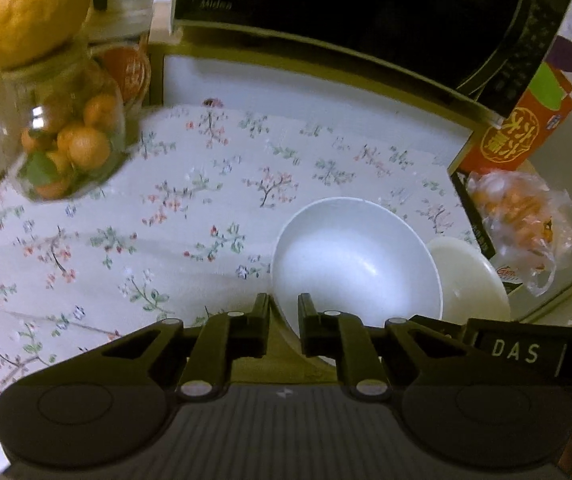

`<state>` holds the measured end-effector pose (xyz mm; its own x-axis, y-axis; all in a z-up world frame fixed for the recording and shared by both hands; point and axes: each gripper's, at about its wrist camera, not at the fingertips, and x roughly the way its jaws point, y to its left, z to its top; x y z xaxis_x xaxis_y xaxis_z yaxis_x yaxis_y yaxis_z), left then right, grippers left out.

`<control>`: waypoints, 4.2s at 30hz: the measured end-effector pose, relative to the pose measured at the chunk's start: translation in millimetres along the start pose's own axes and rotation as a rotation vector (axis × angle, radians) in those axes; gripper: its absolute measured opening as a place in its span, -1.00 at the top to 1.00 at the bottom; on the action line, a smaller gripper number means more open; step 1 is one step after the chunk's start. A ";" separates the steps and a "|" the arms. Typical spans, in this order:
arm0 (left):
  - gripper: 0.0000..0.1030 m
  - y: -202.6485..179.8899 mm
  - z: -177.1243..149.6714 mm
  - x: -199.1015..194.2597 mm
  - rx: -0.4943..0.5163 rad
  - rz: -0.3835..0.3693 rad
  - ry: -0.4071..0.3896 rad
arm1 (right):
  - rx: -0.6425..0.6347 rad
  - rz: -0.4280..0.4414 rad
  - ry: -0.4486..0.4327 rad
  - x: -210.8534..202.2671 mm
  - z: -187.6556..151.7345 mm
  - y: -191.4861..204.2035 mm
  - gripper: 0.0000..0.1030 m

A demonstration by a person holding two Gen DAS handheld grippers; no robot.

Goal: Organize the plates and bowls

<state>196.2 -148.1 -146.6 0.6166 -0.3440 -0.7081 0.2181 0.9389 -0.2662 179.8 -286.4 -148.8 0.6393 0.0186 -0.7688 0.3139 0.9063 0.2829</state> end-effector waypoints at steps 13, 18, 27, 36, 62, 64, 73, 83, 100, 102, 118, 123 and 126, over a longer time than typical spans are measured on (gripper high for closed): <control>0.75 -2.6 -7.5 -41.5 0.052 0.004 -0.048 | -0.056 0.023 -0.043 -38.0 -6.3 11.1 0.82; 0.75 -4.7 -12.8 -59.3 0.067 0.016 -0.079 | -0.083 0.022 -0.060 -51.6 -14.7 17.2 0.81; 0.75 -8.6 -32.5 -91.7 0.106 0.023 -0.116 | -0.101 0.058 -0.087 -84.3 -33.1 15.2 0.81; 0.75 -11.3 -51.5 -121.8 0.106 0.036 -0.144 | -0.134 0.062 -0.096 -107.8 -57.9 18.3 0.81; 0.75 -39.5 -101.2 -135.7 0.172 0.040 -0.023 | -0.188 0.010 -0.023 -141.4 -107.6 -9.0 0.79; 0.75 -39.2 -104.6 -134.4 0.169 0.037 -0.008 | -0.194 0.002 -0.015 -140.9 -110.0 -10.5 0.78; 0.75 -38.8 -117.0 -119.6 0.171 0.035 0.070 | -0.214 -0.027 0.041 -129.4 -126.3 -17.4 0.77; 0.75 -32.7 -126.3 -99.8 0.164 0.032 0.141 | -0.214 -0.046 0.095 -111.9 -133.4 -22.1 0.77; 0.74 -24.8 -131.8 -84.0 0.154 0.018 0.191 | -0.201 -0.075 0.144 -90.3 -136.3 -24.4 0.78; 0.74 -24.4 -131.9 -82.8 0.153 0.019 0.194 | -0.199 -0.074 0.148 -89.1 -136.4 -24.9 0.78; 0.55 -22.1 -129.5 -80.2 0.159 -0.001 0.195 | -0.176 -0.061 0.151 -87.1 -134.5 -25.6 0.77; 0.50 -20.9 -127.4 -80.3 0.157 0.000 0.194 | -0.168 -0.061 0.156 -86.2 -133.2 -26.7 0.76; 0.48 -17.7 -124.0 -81.6 0.145 0.002 0.188 | -0.150 -0.053 0.159 -86.8 -131.3 -29.1 0.73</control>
<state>48.2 -137.8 -165.2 0.4683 -0.3249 -0.8217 0.3319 0.9265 -0.1772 23.0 -259.0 -165.6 0.5017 0.0247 -0.8647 0.2285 0.9603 0.1600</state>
